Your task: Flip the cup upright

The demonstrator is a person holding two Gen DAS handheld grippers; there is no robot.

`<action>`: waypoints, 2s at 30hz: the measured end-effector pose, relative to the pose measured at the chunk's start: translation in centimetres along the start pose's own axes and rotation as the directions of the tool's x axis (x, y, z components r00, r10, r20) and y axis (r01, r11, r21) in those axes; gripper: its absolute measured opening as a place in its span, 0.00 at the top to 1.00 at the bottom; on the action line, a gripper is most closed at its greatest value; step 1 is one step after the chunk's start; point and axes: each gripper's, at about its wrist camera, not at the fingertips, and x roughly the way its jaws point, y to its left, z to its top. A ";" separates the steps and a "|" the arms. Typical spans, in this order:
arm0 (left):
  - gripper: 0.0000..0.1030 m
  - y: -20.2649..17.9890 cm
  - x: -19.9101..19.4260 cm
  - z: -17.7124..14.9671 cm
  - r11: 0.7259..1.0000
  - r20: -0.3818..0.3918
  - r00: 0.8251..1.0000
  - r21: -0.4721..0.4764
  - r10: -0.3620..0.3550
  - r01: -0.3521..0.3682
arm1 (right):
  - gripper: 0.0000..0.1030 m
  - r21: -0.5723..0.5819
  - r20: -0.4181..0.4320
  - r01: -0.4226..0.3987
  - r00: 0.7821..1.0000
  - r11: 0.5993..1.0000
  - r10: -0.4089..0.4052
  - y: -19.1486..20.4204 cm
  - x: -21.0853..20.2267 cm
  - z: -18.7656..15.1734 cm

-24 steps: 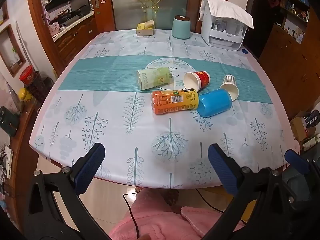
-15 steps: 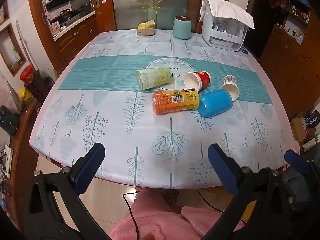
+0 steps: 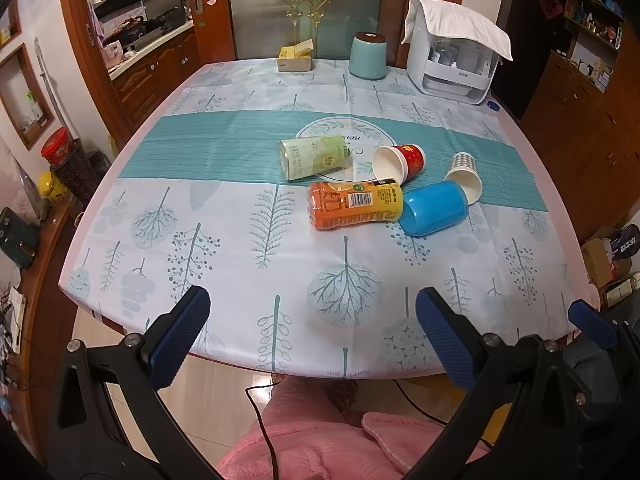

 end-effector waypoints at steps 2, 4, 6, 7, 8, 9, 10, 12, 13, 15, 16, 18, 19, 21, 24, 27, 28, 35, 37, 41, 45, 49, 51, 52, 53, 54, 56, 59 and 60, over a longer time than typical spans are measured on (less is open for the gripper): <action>0.01 0.0 0.0 0.0 1.000 0.000 1.000 -0.001 0.000 0.000 | 0.06 0.000 0.000 0.000 1.000 1.000 0.000 0.0 0.1 0.0; 0.01 0.0 0.0 0.0 1.000 0.000 1.000 0.001 0.001 -0.001 | 0.06 0.000 -0.001 0.000 1.000 1.000 0.000 0.0 0.1 0.0; 0.01 0.0 0.0 0.0 1.000 0.000 1.000 0.000 0.000 0.000 | 0.06 0.000 0.000 0.001 1.000 1.000 -0.001 0.0 0.1 0.1; 0.01 0.0 0.0 0.0 1.000 0.000 1.000 -0.001 -0.001 0.001 | 0.06 0.000 -0.001 0.000 1.000 1.000 0.000 0.0 0.2 0.1; 0.01 0.0 0.0 0.0 1.000 0.001 1.000 -0.001 -0.001 0.001 | 0.06 0.000 -0.001 0.000 1.000 1.000 0.000 0.0 0.2 0.1; 0.01 0.0 0.0 0.0 1.000 0.001 1.000 0.000 0.000 0.000 | 0.06 0.000 0.000 0.000 1.000 1.000 0.000 0.0 0.2 0.1; 0.01 0.0 0.0 0.0 1.000 0.002 1.000 -0.001 0.000 0.000 | 0.06 -0.001 0.000 0.000 1.000 1.000 0.000 0.0 0.2 0.1; 0.01 0.0 0.0 0.1 1.000 0.003 1.000 0.000 0.002 -0.002 | 0.06 -0.001 -0.001 0.001 1.000 1.000 -0.001 0.0 0.2 0.2; 0.01 0.0 0.1 0.2 1.000 0.003 1.000 -0.001 0.003 -0.003 | 0.06 -0.001 -0.001 0.002 1.000 1.000 -0.002 0.0 0.2 0.2; 0.01 0.0 0.1 0.4 1.000 0.003 1.000 -0.003 0.003 -0.003 | 0.06 -0.001 -0.001 0.000 1.000 1.000 0.000 0.0 0.3 0.2; 0.01 0.1 0.1 0.4 1.000 0.003 1.000 -0.003 0.003 -0.003 | 0.06 -0.002 -0.001 0.000 1.000 1.000 0.000 0.0 0.3 0.2; 0.01 0.1 0.1 0.4 1.000 0.003 1.000 -0.003 0.004 -0.004 | 0.06 -0.002 -0.001 0.000 1.000 1.000 0.000 0.0 0.4 0.3; 0.01 0.1 0.1 0.5 1.000 0.004 1.000 -0.003 0.005 -0.005 | 0.06 -0.002 -0.001 0.000 1.000 1.000 0.000 0.0 0.4 0.3; 0.01 0.2 0.0 0.6 1.000 0.008 1.000 -0.003 0.010 -0.010 | 0.06 -0.002 -0.001 0.000 1.000 1.000 0.000 0.0 0.4 0.3; 0.01 0.0 -0.1 0.6 1.000 0.014 1.000 0.001 0.021 -0.021 | 0.06 -0.002 -0.001 0.001 1.000 1.000 -0.001 0.0 0.5 0.4; 0.01 0.0 -0.1 0.6 1.000 0.016 1.000 0.004 0.027 -0.027 | 0.06 -0.002 -0.003 0.001 1.000 1.000 -0.001 -0.2 0.4 0.3; 0.01 0.0 -0.2 0.6 1.000 0.016 0.999 0.004 0.027 -0.027 | 0.06 -0.001 -0.002 0.000 1.000 1.000 0.000 -0.3 0.4 0.3; 0.01 -0.1 -0.2 0.4 1.000 0.022 0.999 0.005 0.027 -0.027 | 0.06 -0.001 -0.003 0.001 1.000 1.000 -0.001 0.0 0.7 0.4; 0.01 -0.1 -0.3 0.4 1.000 0.021 0.999 0.004 0.027 -0.027 | 0.06 -0.002 -0.002 0.002 1.000 1.000 -0.002 0.2 0.7 0.4; 0.01 -0.1 -0.2 0.5 1.000 0.021 0.999 0.004 0.028 -0.028 | 0.06 -0.002 -0.002 0.001 1.000 1.000 -0.001 0.1 0.6 0.3; 0.01 -0.2 -0.3 0.4 1.000 0.023 0.999 0.001 0.029 -0.029 | 0.06 -0.003 -0.003 0.001 1.000 1.000 -0.001 0.1 0.5 0.2; 0.01 -0.2 -0.7 -0.1 0.999 0.028 0.999 -0.006 0.037 -0.037 | 0.06 -0.007 -0.002 -0.002 1.000 1.000 0.002 0.3 1.2 0.0; 0.01 -0.2 -1.0 -0.4 0.999 0.027 0.999 -0.011 0.041 -0.041 | 0.06 -0.010 -0.001 -0.005 1.000 1.000 0.005 0.7 1.4 0.0; 0.01 -0.2 -1.1 -0.6 0.999 0.026 0.999 -0.015 0.040 -0.039 | 0.06 -0.011 -0.001 -0.006 1.000 1.000 0.006 0.6 1.2 -0.3; 0.01 0.0 -1.2 -0.8 0.999 0.022 0.999 -0.019 0.039 -0.039 | 0.06 -0.014 0.000 -0.008 1.000 1.000 0.008 0.7 1.2 -0.3; 0.01 0.0 -1.3 -1.0 0.999 0.018 0.999 -0.022 0.040 -0.040 | 0.06 -0.015 0.000 -0.010 1.000 1.000 0.010 0.8 1.3 -0.3; 0.01 0.3 -1.4 -1.2 0.999 0.013 0.999 -0.026 0.040 -0.040 | 0.06 -0.015 0.001 -0.026 1.000 1.000 0.026 0.7 -0.3 -0.4; 0.01 0.7 -1.5 -1.4 0.998 0.006 0.999 -0.046 0.033 -0.033 | 0.06 -0.017 -0.010 -0.040 0.999 0.999 0.039 0.1 -0.4 -0.5; 0.01 0.8 -1.4 -1.4 0.998 0.002 1.000 -0.054 0.027 -0.027 | 0.06 -0.014 -0.019 -0.048 0.999 0.999 0.048 0.0 -0.3 -0.5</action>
